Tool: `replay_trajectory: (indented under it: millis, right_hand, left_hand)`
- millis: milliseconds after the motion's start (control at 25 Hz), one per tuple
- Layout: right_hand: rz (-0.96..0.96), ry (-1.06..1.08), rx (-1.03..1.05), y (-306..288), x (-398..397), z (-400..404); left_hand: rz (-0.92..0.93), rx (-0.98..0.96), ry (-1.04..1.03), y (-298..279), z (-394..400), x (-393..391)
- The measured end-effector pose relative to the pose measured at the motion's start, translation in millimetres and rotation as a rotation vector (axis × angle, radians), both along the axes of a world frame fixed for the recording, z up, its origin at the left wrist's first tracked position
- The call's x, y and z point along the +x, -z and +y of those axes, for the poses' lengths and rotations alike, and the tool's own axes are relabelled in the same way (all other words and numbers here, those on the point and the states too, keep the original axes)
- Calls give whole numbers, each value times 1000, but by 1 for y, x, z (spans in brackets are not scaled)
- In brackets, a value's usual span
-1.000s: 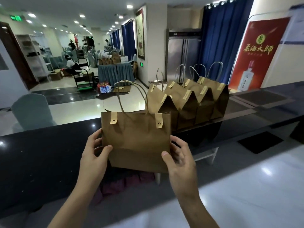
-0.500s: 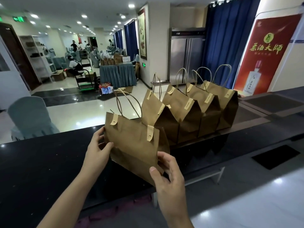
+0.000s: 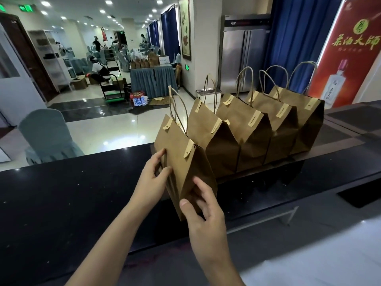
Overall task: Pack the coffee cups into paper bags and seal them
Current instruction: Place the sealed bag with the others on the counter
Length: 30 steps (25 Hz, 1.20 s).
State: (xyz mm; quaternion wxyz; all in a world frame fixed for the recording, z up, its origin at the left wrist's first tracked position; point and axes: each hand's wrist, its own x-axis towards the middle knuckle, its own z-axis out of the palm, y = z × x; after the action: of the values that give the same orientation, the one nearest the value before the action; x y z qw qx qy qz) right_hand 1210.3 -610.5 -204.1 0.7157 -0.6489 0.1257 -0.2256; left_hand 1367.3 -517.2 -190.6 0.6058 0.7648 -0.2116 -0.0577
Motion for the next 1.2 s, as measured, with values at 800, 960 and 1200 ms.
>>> replay_trajectory:
  millis: [800,960,1200]
  right_hand:
    - [56,-10,73,5,96,-20]
    - [64,-7,90,6,87,-20]
    - [27,6,52,-7,63,-12]
  left_hand:
    - [-49,95,-22,14,12,-3]
    - [-62,96,-56,11,22,-7]
    - [-74,96,-81,-4,47,-39]
